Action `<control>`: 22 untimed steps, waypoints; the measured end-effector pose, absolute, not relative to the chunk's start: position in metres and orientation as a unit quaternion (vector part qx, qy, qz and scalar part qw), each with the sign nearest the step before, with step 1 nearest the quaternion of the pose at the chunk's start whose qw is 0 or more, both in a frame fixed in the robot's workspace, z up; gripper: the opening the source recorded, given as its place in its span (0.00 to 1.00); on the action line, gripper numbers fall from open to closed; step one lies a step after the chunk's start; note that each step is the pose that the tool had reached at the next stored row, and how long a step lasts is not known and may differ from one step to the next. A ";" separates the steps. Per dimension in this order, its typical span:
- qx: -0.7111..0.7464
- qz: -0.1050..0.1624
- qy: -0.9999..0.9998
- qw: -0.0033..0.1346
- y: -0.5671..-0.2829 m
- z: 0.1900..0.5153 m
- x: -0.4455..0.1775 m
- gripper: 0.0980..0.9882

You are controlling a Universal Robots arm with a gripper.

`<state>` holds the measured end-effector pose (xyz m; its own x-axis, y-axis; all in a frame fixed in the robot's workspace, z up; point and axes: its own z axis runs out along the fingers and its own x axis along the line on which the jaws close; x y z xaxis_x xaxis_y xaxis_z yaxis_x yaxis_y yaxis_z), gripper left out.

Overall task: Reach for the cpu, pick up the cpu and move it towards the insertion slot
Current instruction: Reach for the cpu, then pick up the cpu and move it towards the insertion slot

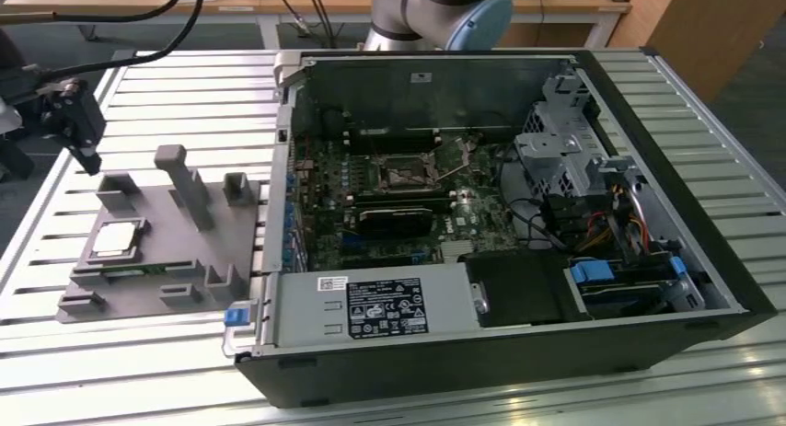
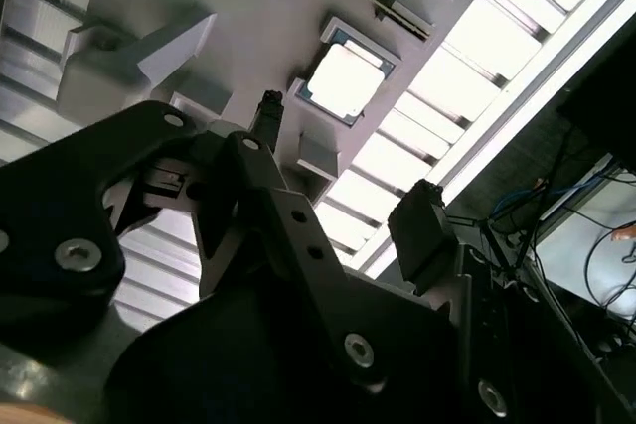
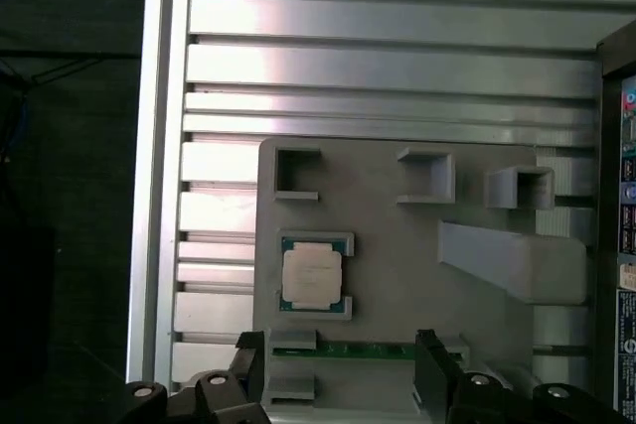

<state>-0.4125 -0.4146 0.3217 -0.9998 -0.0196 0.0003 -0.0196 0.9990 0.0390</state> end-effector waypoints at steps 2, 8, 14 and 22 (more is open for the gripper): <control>0.010 -0.020 -1.000 0.000 -0.415 0.318 -0.413 0.68; 0.010 -0.021 -1.000 0.000 -0.419 0.307 -0.413 0.68; 0.010 -0.022 -1.000 0.000 -0.423 0.296 -0.413 0.76; 0.010 -0.023 -1.000 0.000 -0.425 0.282 -0.413 0.76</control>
